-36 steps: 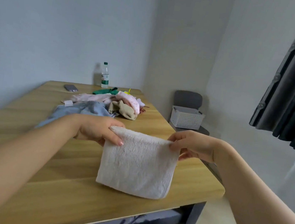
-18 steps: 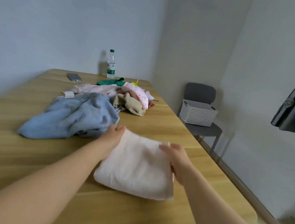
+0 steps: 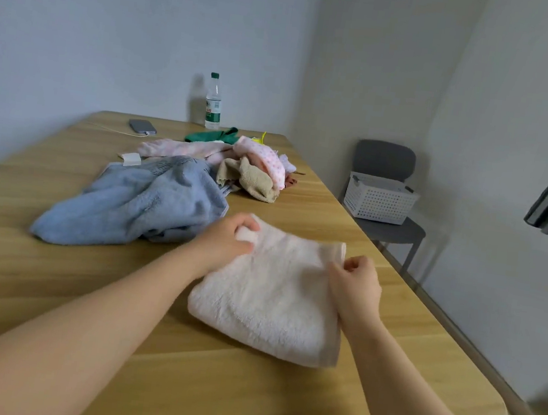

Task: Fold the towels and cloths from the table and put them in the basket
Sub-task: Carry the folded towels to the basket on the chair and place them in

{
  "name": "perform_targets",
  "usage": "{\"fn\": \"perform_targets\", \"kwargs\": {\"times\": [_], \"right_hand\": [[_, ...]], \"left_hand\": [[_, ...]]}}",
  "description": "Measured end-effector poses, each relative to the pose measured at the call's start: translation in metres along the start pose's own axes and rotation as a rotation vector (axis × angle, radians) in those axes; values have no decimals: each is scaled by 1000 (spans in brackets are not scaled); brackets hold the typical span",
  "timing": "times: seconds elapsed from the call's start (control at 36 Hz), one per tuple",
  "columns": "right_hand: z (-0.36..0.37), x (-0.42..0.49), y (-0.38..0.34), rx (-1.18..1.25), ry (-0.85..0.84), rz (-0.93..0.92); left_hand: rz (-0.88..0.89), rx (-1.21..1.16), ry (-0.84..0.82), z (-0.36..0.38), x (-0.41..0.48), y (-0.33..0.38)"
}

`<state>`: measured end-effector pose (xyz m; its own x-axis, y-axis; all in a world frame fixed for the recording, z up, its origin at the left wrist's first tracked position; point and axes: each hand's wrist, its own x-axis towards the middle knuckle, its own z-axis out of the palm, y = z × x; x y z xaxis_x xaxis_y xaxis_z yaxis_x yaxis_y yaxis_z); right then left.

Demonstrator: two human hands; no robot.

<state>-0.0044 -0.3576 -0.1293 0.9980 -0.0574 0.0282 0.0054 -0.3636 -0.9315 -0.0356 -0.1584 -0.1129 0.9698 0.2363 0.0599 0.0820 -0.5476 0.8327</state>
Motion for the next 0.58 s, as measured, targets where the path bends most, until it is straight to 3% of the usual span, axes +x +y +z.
{"fn": "perform_targets", "kwargs": {"times": [0.06, 0.17, 0.25, 0.36, 0.58], "right_hand": [[2, -6, 4, -137, -64, 27], [-2, -15, -4, -412, -20, -103], [0, -22, -19, -612, -58, -253], [20, -38, -14, -764, -324, -295], [16, -56, 7, -809, -374, -341]], "left_hand": [[-6, 273, 46, 7, -3, -3], [55, 519, 147, 4, -12, -1], [124, 589, 5, 3, -23, 7], [-16, 671, -259, 18, -40, -7], [-65, 655, -203, 29, -70, -9]]}}
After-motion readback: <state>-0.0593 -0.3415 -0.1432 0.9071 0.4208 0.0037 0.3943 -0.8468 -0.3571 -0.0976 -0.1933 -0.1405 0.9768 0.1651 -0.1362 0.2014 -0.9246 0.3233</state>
